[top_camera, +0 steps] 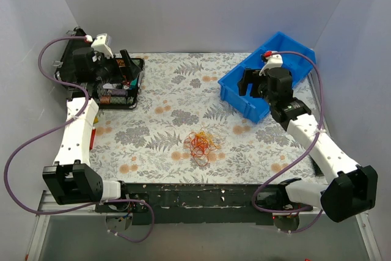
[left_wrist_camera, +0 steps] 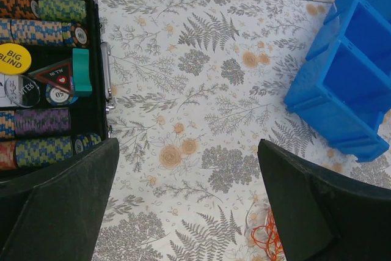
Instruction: Untangle the cables
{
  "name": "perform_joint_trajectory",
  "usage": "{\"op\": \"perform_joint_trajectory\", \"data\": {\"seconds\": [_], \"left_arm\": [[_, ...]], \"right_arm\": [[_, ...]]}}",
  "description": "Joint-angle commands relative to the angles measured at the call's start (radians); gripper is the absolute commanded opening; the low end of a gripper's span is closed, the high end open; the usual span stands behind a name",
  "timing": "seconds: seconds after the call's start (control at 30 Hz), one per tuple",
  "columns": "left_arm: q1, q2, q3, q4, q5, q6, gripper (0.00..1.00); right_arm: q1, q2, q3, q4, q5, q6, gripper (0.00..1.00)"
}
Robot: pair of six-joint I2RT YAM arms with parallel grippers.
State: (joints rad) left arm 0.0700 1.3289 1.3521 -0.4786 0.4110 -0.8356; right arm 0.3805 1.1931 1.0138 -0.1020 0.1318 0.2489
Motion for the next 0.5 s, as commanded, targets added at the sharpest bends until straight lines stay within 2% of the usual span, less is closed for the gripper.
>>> {"op": "perform_joint_trajectory", "data": {"seconds": [0.0,0.13,0.33,0.47], "left_arm": [[0.004,-0.033,-0.016,0.058,-0.04,-0.007,0.98],[0.004,-0.022,-0.053,0.054,0.066,0.075,0.98],[0.002,0.019,-0.022,-0.001,0.019,0.075,0.98],[0.005,0.042,-0.007,-0.041,0.046,0.09,0.98]], "right_arm": [[0.041,0.031,0.016,0.061,0.069,-0.071,0.92],[0.09,0.094,0.019,0.067,0.14,-0.118,0.93],[0.112,0.212,0.034,0.082,0.15,-0.163,0.89],[0.112,0.289,0.042,0.123,0.127,-0.161,0.88]]}}
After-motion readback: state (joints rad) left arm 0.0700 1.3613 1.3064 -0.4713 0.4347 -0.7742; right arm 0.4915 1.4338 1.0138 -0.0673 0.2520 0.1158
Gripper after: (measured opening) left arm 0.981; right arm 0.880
